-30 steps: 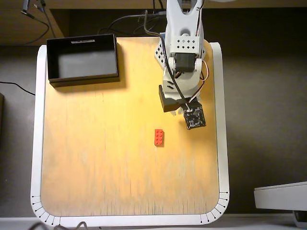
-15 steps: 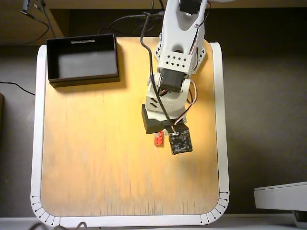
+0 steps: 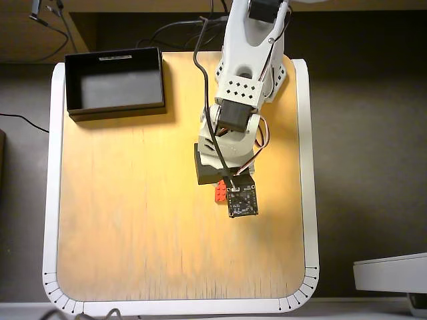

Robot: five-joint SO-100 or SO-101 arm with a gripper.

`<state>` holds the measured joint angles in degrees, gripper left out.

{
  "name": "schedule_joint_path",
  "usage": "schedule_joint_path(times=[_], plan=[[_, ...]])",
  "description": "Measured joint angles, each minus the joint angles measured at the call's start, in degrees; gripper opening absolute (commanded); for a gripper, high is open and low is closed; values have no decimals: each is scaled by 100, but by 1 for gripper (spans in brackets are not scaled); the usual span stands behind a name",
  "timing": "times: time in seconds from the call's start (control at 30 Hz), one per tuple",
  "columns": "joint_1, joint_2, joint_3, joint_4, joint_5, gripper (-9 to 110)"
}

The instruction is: Grasp a lego block and put it in the bin.

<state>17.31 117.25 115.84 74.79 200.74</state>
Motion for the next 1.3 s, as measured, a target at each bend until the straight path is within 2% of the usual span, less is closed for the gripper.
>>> schedule_joint_path(times=[0.53,0.97,1.3], plan=[[580,-1292,-9,9,-475,20],[580,-2021,-9,-993,-396,20],[510,-2373,-9,-1257,-316,20]])
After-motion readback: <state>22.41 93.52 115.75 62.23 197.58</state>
